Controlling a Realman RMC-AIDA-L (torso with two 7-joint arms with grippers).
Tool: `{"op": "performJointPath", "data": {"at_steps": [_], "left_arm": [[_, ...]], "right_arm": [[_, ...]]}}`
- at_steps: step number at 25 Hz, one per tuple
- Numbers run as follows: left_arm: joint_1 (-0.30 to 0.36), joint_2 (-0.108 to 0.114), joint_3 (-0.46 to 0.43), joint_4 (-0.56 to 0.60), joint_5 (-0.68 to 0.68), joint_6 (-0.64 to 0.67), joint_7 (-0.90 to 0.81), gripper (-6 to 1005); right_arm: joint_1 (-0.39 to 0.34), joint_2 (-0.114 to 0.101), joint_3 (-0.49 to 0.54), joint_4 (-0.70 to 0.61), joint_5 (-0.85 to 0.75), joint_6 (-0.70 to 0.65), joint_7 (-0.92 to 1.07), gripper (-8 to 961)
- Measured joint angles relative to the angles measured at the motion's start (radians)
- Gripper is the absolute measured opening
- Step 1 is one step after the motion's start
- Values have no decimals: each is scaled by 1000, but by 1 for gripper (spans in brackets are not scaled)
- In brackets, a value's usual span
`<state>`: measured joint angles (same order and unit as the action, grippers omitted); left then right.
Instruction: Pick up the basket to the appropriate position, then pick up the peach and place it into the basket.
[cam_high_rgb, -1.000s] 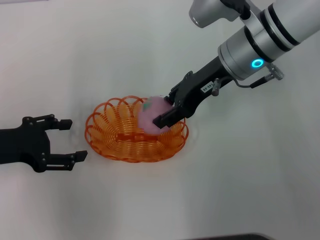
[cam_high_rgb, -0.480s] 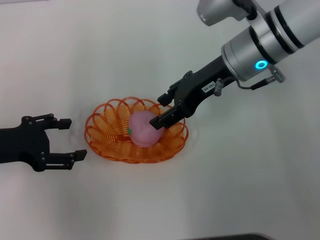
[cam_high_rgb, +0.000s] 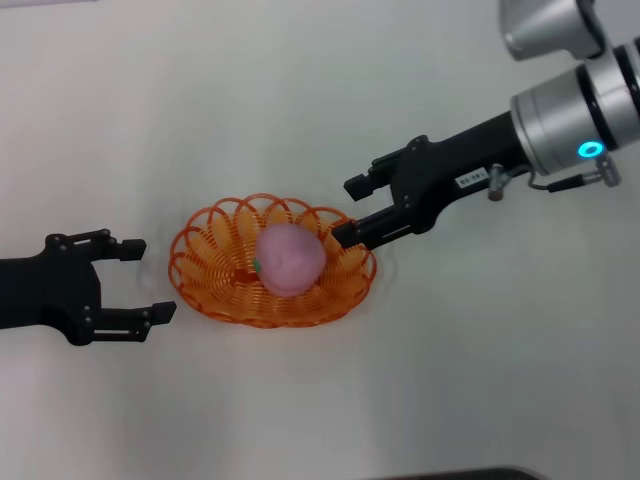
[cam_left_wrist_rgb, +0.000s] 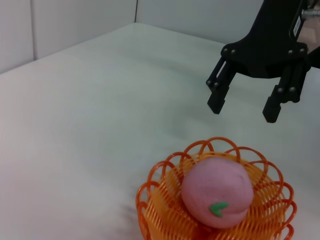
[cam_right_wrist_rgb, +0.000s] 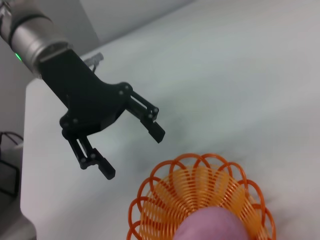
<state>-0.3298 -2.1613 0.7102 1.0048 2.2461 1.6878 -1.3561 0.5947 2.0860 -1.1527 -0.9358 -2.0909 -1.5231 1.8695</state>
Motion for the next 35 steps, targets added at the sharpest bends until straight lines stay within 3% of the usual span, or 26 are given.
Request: {"op": "performJointPath", "data": {"at_steps": [16, 35], "left_arm": [[0, -2, 0, -5, -2, 25, 0, 874], [24, 0, -5, -5, -2, 46, 0, 875]], "right_arm": [[-215, 5, 105, 16, 113, -14, -348, 749], [-347, -2, 271, 129, 106, -21, -593, 802]]}}
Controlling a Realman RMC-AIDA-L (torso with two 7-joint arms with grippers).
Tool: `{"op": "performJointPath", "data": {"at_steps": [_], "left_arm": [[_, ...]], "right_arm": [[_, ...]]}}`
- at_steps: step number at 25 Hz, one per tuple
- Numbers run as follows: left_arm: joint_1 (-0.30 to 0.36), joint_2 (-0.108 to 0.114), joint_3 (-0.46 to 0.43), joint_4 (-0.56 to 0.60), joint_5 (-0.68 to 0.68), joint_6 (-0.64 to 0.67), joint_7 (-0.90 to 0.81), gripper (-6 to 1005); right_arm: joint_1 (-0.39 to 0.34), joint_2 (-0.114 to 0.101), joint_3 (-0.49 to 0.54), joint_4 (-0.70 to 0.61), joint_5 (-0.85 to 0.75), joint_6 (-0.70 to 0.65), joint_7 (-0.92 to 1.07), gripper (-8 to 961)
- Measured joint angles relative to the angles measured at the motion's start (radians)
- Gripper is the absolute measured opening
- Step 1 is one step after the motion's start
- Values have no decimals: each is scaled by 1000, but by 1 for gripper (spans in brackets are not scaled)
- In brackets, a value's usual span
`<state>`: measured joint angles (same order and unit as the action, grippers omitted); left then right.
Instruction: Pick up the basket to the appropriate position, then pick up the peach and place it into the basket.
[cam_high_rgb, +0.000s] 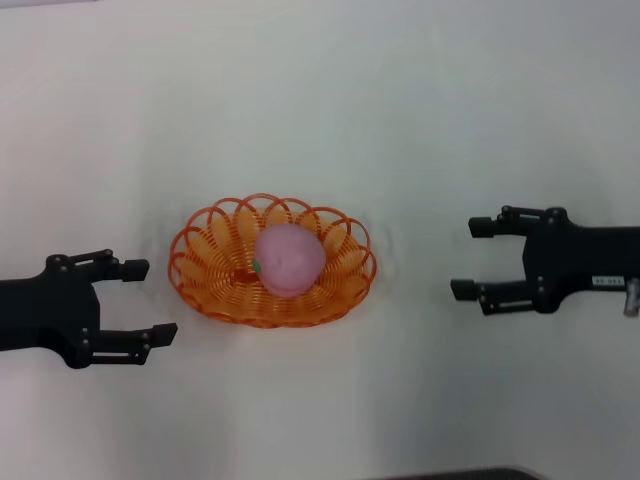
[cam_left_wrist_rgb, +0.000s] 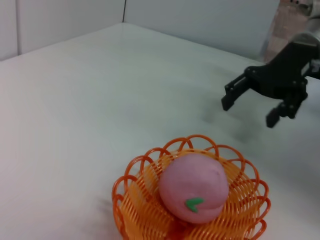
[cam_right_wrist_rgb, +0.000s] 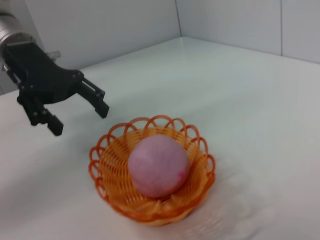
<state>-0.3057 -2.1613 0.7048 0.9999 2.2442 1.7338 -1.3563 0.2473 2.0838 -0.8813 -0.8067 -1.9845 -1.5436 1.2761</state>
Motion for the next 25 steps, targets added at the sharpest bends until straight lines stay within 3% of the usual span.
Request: {"op": "performJointPath", "data": {"at_steps": [10, 25], "left_arm": [[2, 0, -18, -4, 0, 3, -1, 874], [2, 0, -15, -6, 9, 4, -1, 874]], "right_arm": [[-34, 2, 16, 27, -1, -19, -142, 950], [-37, 1, 89, 22, -1, -59, -163, 945]]}}
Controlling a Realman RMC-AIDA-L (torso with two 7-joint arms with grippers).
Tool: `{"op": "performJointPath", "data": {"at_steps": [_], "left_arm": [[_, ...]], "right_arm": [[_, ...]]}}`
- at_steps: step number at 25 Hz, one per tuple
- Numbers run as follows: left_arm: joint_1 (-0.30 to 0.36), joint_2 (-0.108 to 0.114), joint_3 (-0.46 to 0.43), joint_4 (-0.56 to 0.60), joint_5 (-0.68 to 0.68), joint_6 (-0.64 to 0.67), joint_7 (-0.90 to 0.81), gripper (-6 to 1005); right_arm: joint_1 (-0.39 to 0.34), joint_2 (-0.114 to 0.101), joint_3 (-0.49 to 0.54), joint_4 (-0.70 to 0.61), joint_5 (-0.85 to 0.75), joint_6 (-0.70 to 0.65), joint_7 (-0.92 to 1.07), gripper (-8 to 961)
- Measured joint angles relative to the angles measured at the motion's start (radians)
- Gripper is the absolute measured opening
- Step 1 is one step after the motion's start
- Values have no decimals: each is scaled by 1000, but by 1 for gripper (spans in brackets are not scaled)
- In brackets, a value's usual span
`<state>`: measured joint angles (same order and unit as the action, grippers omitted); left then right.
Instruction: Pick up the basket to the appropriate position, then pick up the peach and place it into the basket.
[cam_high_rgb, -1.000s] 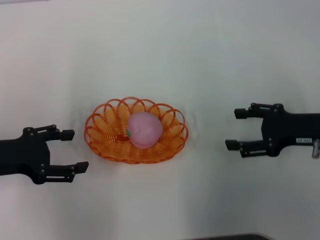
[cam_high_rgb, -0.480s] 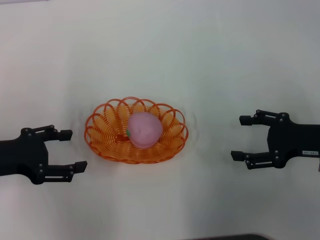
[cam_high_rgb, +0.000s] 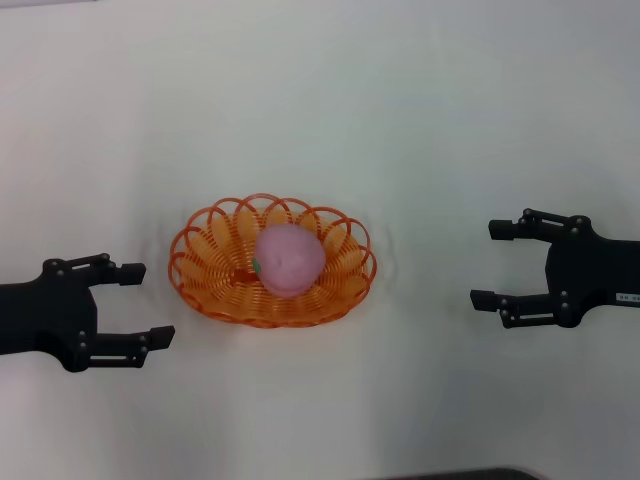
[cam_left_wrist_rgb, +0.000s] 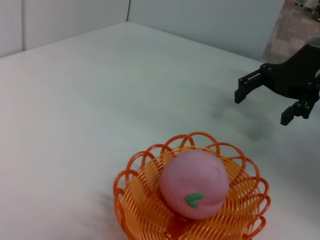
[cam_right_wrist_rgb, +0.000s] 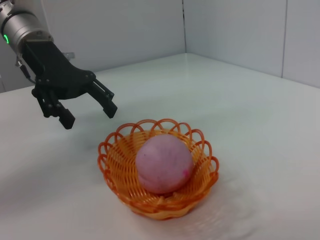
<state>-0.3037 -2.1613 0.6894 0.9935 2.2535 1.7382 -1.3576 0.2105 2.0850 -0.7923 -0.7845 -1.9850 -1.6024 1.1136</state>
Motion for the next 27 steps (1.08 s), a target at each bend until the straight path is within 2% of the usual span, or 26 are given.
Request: {"op": "performJointPath", "data": {"at_steps": [27], "left_arm": [[1, 0, 0, 1, 0, 0, 0, 874]], "right_arm": [[14, 1, 38, 5, 0, 2, 0, 945]]}}
